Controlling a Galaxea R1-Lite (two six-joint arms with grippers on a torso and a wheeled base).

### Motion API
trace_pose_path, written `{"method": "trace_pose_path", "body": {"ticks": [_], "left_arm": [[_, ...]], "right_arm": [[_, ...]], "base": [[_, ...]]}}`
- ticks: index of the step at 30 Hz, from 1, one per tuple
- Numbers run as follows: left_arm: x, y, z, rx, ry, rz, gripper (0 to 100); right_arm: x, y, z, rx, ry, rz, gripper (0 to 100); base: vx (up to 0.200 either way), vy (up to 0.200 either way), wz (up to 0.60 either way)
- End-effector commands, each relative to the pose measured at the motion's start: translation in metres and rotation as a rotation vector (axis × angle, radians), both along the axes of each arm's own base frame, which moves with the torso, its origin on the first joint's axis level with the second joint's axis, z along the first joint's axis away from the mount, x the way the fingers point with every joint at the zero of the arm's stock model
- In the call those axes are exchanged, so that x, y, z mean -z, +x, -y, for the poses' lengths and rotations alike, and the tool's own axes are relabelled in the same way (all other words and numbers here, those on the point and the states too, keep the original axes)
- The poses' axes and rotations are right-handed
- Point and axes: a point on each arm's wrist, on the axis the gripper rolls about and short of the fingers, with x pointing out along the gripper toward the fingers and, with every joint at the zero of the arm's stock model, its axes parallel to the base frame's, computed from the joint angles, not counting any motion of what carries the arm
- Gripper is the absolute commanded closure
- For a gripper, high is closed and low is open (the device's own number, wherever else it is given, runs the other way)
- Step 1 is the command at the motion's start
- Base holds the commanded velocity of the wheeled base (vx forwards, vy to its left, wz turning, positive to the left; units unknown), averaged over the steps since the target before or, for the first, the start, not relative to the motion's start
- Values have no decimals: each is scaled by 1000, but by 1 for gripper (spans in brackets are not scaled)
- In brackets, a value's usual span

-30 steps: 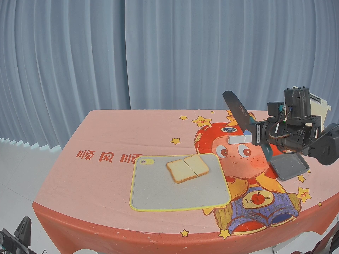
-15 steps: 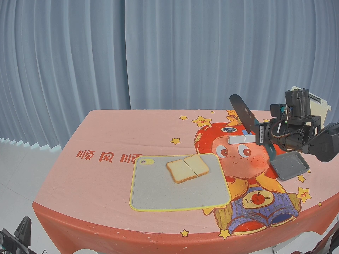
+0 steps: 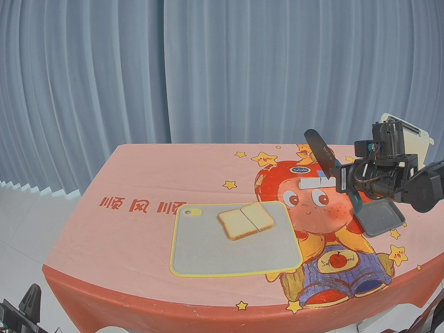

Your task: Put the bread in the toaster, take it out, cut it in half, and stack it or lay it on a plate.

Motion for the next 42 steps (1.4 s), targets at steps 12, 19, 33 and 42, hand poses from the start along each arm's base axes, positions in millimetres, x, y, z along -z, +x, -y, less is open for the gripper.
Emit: {"method": "trace_pose_path", "body": {"ticks": [12,19,33,42], "left_arm": [[5,1,0,0,0,-9,100],[5,1,0,0,0,-9,100],[5,1,0,0,0,-9,100],[5,1,0,0,0,-9,100]], "right_arm": [[-12,-26,21,42,21,27,100],[-7,-37,27,62,15,10,100],[10,-36,24,44,2,-44,100],[17,-26,21,45,-3,-64,100]], "base": [[0,0,0],[0,0,0],[0,0,0],[0,0,0]]}}
